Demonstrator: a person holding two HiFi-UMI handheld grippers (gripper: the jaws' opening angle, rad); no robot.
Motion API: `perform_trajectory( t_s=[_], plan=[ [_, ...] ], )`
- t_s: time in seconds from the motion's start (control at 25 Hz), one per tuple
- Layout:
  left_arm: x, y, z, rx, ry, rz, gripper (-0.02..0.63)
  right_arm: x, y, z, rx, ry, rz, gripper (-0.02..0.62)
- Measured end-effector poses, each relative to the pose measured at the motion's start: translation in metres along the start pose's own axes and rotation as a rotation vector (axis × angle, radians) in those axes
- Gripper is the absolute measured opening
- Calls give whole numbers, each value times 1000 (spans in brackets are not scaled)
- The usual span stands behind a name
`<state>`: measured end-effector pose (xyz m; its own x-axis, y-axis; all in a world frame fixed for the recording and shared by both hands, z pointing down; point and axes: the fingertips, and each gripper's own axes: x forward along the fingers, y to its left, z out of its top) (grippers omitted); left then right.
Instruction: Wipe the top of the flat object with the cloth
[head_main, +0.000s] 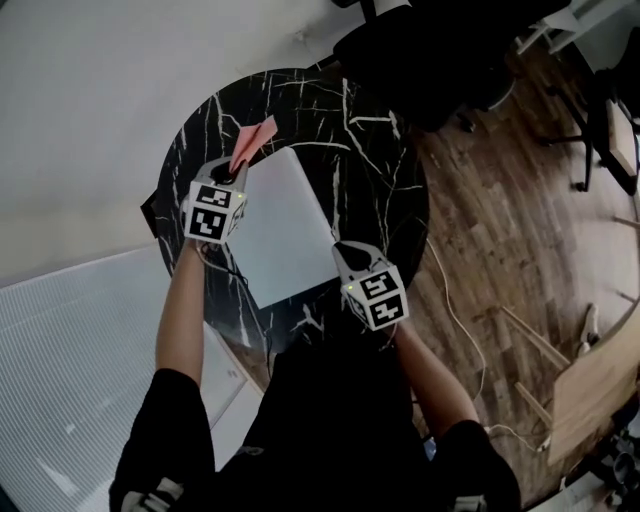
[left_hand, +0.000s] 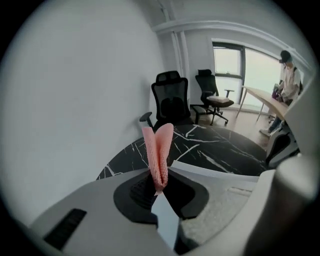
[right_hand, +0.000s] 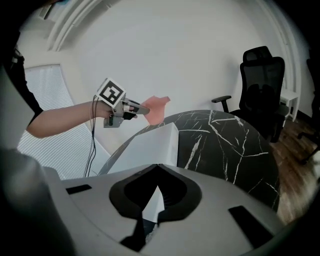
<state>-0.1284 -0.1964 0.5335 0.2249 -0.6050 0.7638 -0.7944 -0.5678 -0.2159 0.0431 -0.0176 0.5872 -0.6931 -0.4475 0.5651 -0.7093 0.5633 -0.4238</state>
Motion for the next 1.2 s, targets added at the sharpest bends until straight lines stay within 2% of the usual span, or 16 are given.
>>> perform_trajectory(
  t_s=[0.24, 0.64, 1.04, 1.2],
  plan=[
    [57, -25, -9, 162, 100, -64, 20, -6, -13, -1, 22, 9, -16, -5],
    [79, -65, -28, 364, 245, -191, 20, -5, -24, 0, 55, 0, -19, -6],
    [73, -81, -36, 345, 301, -266, 20, -3, -24, 1, 57, -5, -5, -5],
    [67, -89, -41, 306, 312, -298, 20, -2, -20, 3, 50, -6, 7, -6]
  ],
)
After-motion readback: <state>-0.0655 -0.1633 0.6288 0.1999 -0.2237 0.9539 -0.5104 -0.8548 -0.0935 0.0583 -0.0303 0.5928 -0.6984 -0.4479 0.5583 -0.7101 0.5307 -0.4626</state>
